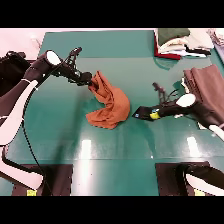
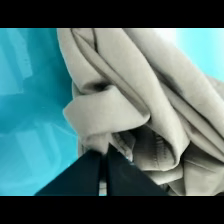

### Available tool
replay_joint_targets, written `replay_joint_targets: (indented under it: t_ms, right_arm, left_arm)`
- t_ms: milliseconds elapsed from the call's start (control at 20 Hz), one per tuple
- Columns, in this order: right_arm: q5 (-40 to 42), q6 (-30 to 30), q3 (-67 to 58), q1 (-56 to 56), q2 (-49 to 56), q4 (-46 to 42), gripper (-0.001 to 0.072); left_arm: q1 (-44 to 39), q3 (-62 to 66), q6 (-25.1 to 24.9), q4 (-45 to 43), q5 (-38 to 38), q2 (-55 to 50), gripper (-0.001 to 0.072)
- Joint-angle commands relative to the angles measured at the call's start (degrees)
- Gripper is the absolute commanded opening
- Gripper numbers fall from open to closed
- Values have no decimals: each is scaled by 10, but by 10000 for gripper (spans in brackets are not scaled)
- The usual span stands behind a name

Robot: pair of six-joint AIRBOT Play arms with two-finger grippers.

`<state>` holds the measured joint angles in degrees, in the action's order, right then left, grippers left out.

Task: Fold the shirts.

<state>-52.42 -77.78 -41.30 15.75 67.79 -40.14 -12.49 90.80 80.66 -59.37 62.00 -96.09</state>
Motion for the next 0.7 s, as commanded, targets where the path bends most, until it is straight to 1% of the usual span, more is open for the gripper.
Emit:
replay_joint_targets:
  t_ms: [0, 150, 200, 250, 300, 400, 450, 550, 650]
  right_arm:
    - [77, 51, -2, 58, 83, 86, 480]
    - [79, 57, -63, 82, 143, 85, 474]
    - [81, 64, -82, 86, 160, 84, 440]
    - [85, 65, -98, 86, 172, 84, 437]
    - [89, 65, -109, 85, 181, 84, 416]
    - [94, 66, -122, 85, 185, 65, 109]
    - [88, 65, -128, 85, 183, 43, 16]
    - [77, 65, -141, 84, 159, -19, 15]
    - [51, 45, -164, 71, 110, -106, 15]
  left_arm:
    - [2, 2, -2, -7, 7, 0, 26]
    - [2, 2, -2, -10, 7, 0, 26]
    - [2, 2, -2, -11, 7, 0, 26]
    - [2, 2, -2, -12, 7, 0, 26]
    - [2, 2, -2, -12, 10, 0, 26]
    - [2, 2, -2, -15, 13, 0, 26]
    - [2, 2, -2, -16, 15, 0, 26]
    - [2, 3, -2, -18, 22, 5, 25]
    - [2, 11, -2, -43, 19, 33, 25]
